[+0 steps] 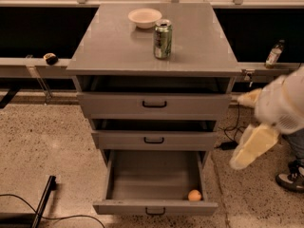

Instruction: Pick orange from bottom drawer and place on counter

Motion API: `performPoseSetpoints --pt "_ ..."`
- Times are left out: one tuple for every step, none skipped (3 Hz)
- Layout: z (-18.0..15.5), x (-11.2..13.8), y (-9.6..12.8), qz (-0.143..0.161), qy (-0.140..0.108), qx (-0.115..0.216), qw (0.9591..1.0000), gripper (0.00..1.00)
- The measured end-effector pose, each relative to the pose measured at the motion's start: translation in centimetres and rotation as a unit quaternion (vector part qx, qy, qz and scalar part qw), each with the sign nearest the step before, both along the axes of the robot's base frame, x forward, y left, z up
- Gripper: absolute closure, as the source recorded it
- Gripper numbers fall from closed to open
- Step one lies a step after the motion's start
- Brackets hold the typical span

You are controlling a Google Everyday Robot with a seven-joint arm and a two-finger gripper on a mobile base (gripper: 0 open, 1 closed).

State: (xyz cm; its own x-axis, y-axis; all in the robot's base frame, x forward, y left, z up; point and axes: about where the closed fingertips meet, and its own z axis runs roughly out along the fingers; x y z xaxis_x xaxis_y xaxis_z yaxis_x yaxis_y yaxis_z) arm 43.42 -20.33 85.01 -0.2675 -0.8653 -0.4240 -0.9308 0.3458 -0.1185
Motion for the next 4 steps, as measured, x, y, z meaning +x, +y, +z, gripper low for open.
performPoseSetpoints --pt "-9.8 -2.4 1.3 -0.005 0.045 0.069 0.9965 0.00" --pt "-12.8 -3.6 1.6 -0.005 0.070 0.078 0.9945 0.00" --pt "-12.9 -3.6 1.9 0.001 0.069 0.086 0.9939 0.00" --pt "-15.9 -0.7 2.2 0.031 0.048 0.092 0.9941 0.00"
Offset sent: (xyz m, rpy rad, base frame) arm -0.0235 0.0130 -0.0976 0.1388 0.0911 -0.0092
